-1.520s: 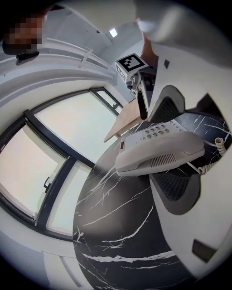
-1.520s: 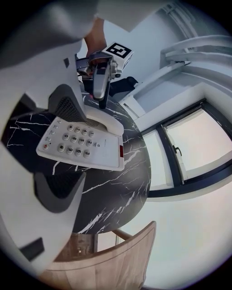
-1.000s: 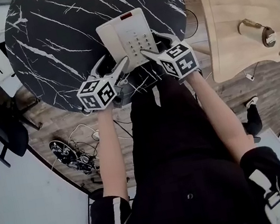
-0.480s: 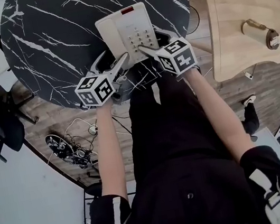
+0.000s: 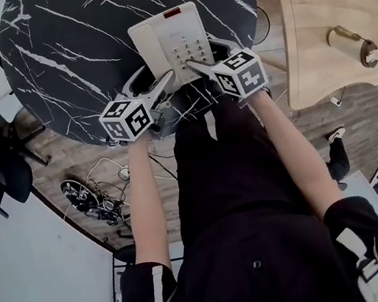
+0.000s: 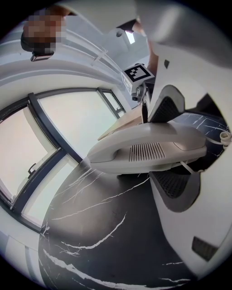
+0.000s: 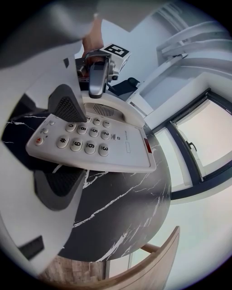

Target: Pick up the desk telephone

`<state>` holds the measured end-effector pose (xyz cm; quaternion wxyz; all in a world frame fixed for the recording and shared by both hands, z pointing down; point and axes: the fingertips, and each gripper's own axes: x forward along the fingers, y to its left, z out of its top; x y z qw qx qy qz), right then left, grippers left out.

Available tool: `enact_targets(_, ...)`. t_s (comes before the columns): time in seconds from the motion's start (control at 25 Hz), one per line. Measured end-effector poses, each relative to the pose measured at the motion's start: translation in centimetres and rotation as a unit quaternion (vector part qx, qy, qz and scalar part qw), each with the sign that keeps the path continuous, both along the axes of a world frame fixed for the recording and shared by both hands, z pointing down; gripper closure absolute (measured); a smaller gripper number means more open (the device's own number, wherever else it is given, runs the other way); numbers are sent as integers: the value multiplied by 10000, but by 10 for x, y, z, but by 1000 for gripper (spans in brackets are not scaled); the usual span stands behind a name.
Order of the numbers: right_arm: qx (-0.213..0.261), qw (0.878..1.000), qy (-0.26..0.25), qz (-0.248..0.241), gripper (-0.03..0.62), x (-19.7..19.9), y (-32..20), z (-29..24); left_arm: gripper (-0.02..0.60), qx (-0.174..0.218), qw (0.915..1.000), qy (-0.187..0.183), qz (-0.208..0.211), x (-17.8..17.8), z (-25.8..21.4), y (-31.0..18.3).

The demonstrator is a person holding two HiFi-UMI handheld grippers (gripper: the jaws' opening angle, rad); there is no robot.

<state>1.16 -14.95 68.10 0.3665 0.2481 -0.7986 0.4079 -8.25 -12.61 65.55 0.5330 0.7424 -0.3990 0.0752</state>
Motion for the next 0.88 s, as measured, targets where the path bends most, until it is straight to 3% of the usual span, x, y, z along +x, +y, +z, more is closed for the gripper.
enact_targets(0.88,-96,9996,-257,40,270,2,-1,2,241,55,9999,105,21,3,0,0)
